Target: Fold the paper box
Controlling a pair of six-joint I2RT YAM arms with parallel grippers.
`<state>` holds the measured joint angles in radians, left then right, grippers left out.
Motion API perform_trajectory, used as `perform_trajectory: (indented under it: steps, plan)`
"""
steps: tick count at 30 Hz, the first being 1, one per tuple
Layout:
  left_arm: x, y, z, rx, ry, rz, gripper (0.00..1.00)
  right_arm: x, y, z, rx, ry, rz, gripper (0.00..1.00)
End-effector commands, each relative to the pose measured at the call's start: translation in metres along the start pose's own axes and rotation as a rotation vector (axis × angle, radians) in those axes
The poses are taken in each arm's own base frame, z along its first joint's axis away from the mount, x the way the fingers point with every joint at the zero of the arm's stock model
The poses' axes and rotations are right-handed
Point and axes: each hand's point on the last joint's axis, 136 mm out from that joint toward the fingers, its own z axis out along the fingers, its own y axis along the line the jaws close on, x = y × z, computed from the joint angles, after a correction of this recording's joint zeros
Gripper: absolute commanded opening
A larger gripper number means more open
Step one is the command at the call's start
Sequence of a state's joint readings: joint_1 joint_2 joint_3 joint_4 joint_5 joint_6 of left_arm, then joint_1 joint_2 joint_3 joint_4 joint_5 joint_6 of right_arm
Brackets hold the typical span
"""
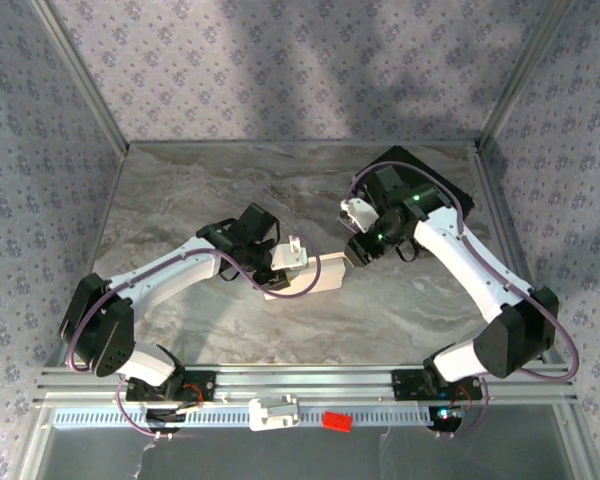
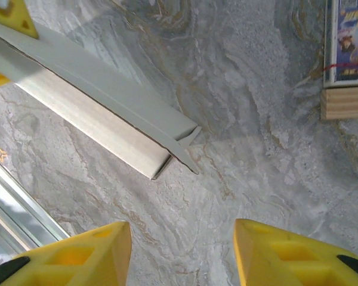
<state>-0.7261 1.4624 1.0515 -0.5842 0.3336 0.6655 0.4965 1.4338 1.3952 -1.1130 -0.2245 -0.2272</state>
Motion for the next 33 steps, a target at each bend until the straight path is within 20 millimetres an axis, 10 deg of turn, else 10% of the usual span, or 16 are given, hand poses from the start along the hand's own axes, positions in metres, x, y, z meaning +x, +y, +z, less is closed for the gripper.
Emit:
perform_trajectory:
  steps: [1, 33]
  plan:
    - [0.003, -0.008, 0.0, 0.059, 0.015, -0.004, 0.37, 0.0, 0.008, -0.002, -0.038, 0.023, -0.05, 0.51]
    - [0.005, -0.008, 0.002, 0.065, 0.019, -0.01, 0.37, -0.012, 0.006, 0.037, -0.023, 0.125, -0.101, 0.3]
